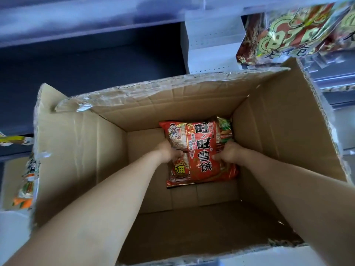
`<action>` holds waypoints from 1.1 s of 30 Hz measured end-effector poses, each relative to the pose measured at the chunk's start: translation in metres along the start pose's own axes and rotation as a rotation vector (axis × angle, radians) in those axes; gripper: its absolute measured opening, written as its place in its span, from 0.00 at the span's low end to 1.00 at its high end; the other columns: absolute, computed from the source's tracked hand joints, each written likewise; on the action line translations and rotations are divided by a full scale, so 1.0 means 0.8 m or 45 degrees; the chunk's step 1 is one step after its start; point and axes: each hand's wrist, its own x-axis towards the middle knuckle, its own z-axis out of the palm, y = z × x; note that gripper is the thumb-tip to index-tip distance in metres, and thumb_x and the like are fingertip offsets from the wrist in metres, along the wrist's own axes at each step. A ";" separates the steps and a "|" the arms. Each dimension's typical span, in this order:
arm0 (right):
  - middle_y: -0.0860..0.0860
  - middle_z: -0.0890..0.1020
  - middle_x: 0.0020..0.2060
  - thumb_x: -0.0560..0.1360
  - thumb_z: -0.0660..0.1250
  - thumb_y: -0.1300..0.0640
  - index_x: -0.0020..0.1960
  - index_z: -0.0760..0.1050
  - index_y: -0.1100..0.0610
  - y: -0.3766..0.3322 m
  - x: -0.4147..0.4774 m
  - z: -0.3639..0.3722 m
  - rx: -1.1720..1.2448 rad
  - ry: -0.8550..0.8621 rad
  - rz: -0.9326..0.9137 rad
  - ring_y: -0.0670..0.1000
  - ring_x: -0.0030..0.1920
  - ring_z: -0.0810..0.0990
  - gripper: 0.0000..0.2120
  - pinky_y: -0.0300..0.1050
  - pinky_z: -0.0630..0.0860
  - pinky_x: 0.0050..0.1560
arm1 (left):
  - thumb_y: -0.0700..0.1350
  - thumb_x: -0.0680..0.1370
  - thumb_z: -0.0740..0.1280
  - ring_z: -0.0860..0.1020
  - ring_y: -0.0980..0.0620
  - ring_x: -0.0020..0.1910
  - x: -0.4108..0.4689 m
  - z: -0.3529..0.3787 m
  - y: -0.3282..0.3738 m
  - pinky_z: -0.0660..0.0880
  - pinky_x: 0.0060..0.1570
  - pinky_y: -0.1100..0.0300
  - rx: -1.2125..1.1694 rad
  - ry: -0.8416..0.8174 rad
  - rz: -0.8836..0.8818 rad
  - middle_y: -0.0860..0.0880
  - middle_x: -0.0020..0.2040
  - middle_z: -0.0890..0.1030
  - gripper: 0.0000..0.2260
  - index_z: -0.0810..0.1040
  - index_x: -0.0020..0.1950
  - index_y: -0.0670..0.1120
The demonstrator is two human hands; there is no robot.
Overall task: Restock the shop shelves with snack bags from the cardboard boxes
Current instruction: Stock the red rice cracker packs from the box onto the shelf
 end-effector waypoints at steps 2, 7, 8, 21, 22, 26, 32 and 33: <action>0.58 0.76 0.63 0.67 0.76 0.60 0.70 0.64 0.61 0.002 0.013 0.005 0.232 0.036 0.044 0.58 0.61 0.77 0.36 0.54 0.75 0.62 | 0.46 0.75 0.70 0.73 0.45 0.65 0.007 0.002 0.003 0.68 0.63 0.54 -0.296 -0.089 -0.119 0.45 0.65 0.76 0.21 0.71 0.66 0.44; 0.58 0.77 0.60 0.59 0.78 0.61 0.65 0.70 0.59 0.000 0.036 0.015 0.437 0.088 0.064 0.58 0.58 0.79 0.36 0.55 0.76 0.60 | 0.43 0.72 0.73 0.73 0.43 0.66 0.024 0.008 -0.004 0.68 0.67 0.47 -0.505 -0.126 -0.246 0.43 0.66 0.76 0.25 0.71 0.67 0.43; 0.57 0.79 0.58 0.60 0.77 0.63 0.63 0.72 0.59 -0.003 0.035 0.016 0.480 0.060 0.062 0.58 0.56 0.80 0.32 0.55 0.77 0.59 | 0.43 0.72 0.73 0.72 0.43 0.66 0.024 0.005 -0.004 0.68 0.67 0.47 -0.510 -0.131 -0.259 0.43 0.66 0.76 0.25 0.71 0.68 0.42; 0.56 0.79 0.57 0.73 0.68 0.69 0.63 0.70 0.59 -0.050 -0.131 -0.034 0.390 -0.081 -0.101 0.54 0.48 0.77 0.20 0.41 0.65 0.32 | 0.38 0.67 0.76 0.77 0.41 0.59 -0.090 -0.051 0.013 0.71 0.59 0.38 -0.542 0.058 -0.252 0.42 0.60 0.79 0.30 0.68 0.66 0.45; 0.57 0.79 0.58 0.72 0.69 0.68 0.64 0.69 0.59 -0.051 -0.145 -0.035 0.374 -0.074 -0.106 0.54 0.47 0.78 0.22 0.42 0.69 0.35 | 0.38 0.68 0.76 0.78 0.41 0.58 -0.105 -0.054 0.016 0.70 0.59 0.38 -0.529 0.061 -0.249 0.41 0.60 0.79 0.31 0.67 0.67 0.44; 0.58 0.80 0.57 0.71 0.70 0.65 0.65 0.70 0.60 -0.060 -0.209 -0.047 0.265 -0.058 -0.149 0.57 0.50 0.79 0.23 0.63 0.67 0.63 | 0.39 0.68 0.76 0.77 0.40 0.59 -0.176 -0.069 0.028 0.69 0.59 0.38 -0.549 0.132 -0.212 0.40 0.61 0.78 0.33 0.64 0.68 0.47; 0.57 0.80 0.54 0.71 0.73 0.59 0.70 0.62 0.57 -0.068 -0.305 -0.067 0.250 -0.051 -0.307 0.57 0.50 0.79 0.32 0.63 0.68 0.65 | 0.40 0.65 0.77 0.76 0.40 0.60 -0.261 -0.092 0.041 0.69 0.61 0.36 -0.532 0.210 -0.107 0.43 0.60 0.78 0.32 0.69 0.66 0.46; 0.56 0.77 0.60 0.70 0.75 0.57 0.72 0.58 0.56 -0.071 -0.320 -0.070 0.284 -0.022 -0.345 0.59 0.57 0.77 0.37 0.62 0.69 0.64 | 0.39 0.66 0.77 0.76 0.41 0.60 -0.277 -0.095 0.046 0.68 0.62 0.37 -0.542 0.229 -0.081 0.43 0.59 0.79 0.31 0.69 0.66 0.45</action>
